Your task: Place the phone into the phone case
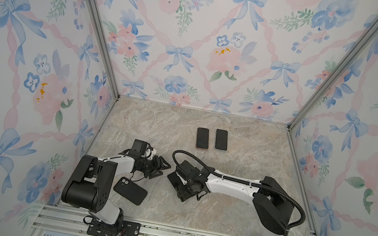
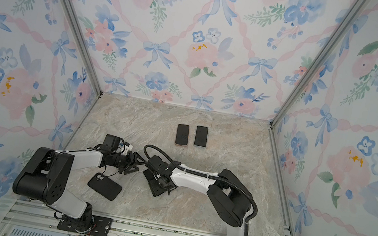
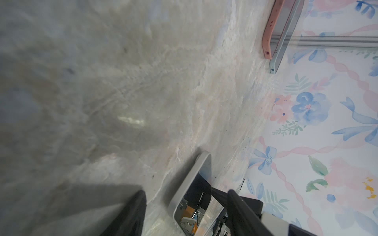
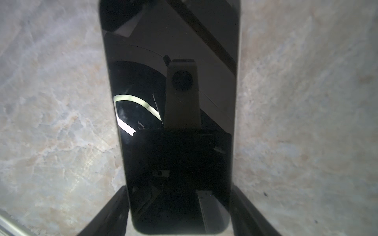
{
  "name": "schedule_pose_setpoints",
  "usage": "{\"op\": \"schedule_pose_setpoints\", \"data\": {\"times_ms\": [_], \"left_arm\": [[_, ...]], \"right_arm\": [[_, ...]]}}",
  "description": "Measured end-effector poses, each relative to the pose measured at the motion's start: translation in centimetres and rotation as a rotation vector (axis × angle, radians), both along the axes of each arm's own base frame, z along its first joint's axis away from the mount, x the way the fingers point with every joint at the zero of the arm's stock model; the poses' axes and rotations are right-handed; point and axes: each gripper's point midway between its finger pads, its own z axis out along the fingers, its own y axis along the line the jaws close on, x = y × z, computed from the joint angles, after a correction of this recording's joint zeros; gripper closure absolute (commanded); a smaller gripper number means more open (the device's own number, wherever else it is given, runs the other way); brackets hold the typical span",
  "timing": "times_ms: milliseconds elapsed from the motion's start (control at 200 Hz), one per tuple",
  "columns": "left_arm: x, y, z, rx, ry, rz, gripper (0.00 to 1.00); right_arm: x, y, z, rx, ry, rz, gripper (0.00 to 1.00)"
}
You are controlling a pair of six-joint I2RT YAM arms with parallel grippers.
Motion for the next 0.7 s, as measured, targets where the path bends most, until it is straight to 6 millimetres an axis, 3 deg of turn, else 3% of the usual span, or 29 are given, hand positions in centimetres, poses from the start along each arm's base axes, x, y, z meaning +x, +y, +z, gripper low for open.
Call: {"op": "schedule_pose_setpoints", "data": {"times_ms": [270, 700], "left_arm": [[-1.6, -2.1, -0.6, -0.166, 0.016, -0.042, 0.52], [-1.5, -2.5, -1.3, -0.19, 0.021, -0.046, 0.66]], "right_arm": [[0.4, 0.4, 0.1, 0.048, -0.017, -0.023, 0.35], [0.5, 0.4, 0.1, 0.061, -0.022, -0.031, 0.36]]}}
